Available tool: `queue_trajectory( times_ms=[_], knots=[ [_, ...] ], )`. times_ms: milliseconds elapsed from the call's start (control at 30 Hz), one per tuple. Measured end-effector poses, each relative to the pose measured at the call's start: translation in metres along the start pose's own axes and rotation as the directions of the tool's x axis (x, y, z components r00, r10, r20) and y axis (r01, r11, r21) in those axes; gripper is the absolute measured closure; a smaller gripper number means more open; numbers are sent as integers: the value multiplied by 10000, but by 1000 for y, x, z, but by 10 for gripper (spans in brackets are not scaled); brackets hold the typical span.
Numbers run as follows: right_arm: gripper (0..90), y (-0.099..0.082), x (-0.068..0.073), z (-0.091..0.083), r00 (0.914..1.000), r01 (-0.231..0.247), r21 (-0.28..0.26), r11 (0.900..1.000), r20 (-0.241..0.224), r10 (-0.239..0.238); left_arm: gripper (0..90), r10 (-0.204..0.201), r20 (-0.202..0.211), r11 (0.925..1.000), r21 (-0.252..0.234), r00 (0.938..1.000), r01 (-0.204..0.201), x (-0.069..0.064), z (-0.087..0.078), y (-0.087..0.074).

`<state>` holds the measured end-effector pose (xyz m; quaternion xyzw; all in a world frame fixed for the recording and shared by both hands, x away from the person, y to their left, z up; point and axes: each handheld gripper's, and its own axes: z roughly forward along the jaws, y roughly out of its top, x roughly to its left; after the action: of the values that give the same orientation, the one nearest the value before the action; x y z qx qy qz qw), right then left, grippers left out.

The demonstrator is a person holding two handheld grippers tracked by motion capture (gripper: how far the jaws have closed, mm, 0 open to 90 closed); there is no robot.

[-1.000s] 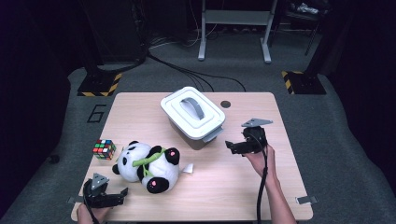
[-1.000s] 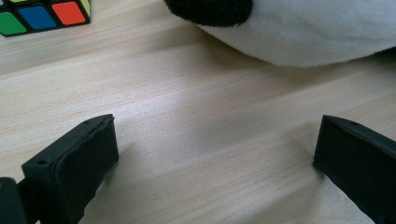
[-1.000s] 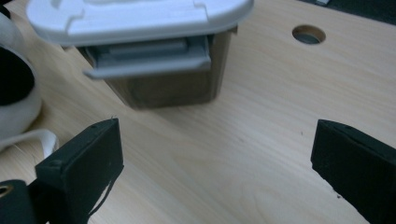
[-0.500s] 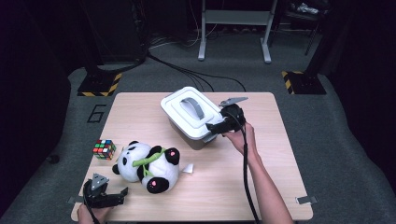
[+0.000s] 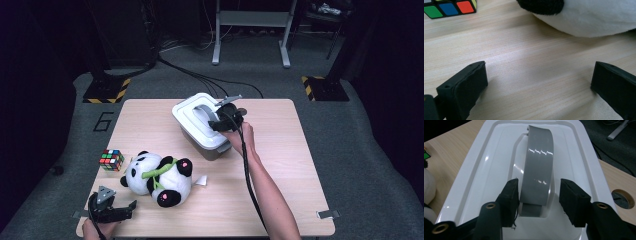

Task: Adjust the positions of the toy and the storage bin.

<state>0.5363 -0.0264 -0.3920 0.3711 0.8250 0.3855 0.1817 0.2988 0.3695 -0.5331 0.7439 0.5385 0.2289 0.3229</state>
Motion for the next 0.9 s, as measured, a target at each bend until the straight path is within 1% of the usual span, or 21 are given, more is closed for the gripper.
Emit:
queue_trajectory(
  times_ms=[33, 67, 100, 133, 167, 200, 233, 267, 300, 433, 500, 600, 667, 700, 800, 900],
  knots=[
    [564, 1, 1, 1, 10000, 68, -35, 10000, 45, -67, 2, -2, 0, 10000, 5, 10000, 2, 0, 0, 0],
    [611, 1, 1, 1, 9999, 114, 10, 9999, -19, -114, 2, 0, -5, 10000, 10, 10000, 0, 0, 0, 0],
    [632, 1, 1, 2, 9998, 209, 59, 9998, -26, -209, 2, 0, -7, 10000, 2, 10000, 0, 0, 0, 0],
    [636, 1, 3, 4, 9999, 126, 72, 9999, 44, -126, 2, -1, -9, 10000, -1, 10000, 1, 0, 0, 0],
    [641, 1, 2, 4, 9998, 190, 34, 9998, 17, -190, 2, -3, -12, 10000, 0, 10000, 3, 0, 0, 0],
    [643, 1, 2, 3, 10000, 14, 27, 10000, -45, -13, 2, -7, -14, 10000, -5, 10000, 7, 0, 0, 0],
    [647, 0, 0, 3, 9999, 22, 28, 10000, -134, -22, 2, -8, -15, 10000, -5, 10000, 8, 0, 0, 0],
    [649, 0, 0, 3, 9996, -202, 2, 9998, -217, 202, 2, -6, -19, 10000, -4, 10000, 6, 0, 0, 0],
    [651, -1, -1, 2, 9995, -126, 13, 9999, -278, 126, 2, -6, -19, 10000, -4, 10000, 6, 0, 0, 0],
    [662, -2, -4, 0, 9979, -282, 32, 9996, -576, 283, 2, -3, -17, 10000, 1, 10000, 3, 0, 0, 0],
    [666, -3, -2, -1, 9968, -398, 90, 9992, -689, 403, 2, -15, -13, 10000, 9, 10000, 15, 0, 0, 0],
    [667, -5, -1, -5, 9964, -310, 133, 9994, -788, 320, 3, -21, -18, 10000, -3, 10000, 21, 0, 0, 0],
    [667, -7, 0, -7, 9956, -391, 181, 9991, -849, 404, 3, -21, -17, 10000, -4, 10000, 21, 0, 0, 0],
    [667, -8, 0, -8, 9956, -343, 151, 9993, -866, 354, 3, -24, -16, 10000, -5, 10000, 24, 0, 0, 0],
    [667, -10, 1, -11, 9951, -383, 157, 9991, -907, 396, 3, -13, -26, 10000, -17, 10000, 13, 0, 0, 0],
    [668, -16, 4, -18, 9941, -333, 204, 9992, -1028, 353, 3, -9, -12, 10000, 8, 10000, 9, 0, 0, 0]
  ],
)
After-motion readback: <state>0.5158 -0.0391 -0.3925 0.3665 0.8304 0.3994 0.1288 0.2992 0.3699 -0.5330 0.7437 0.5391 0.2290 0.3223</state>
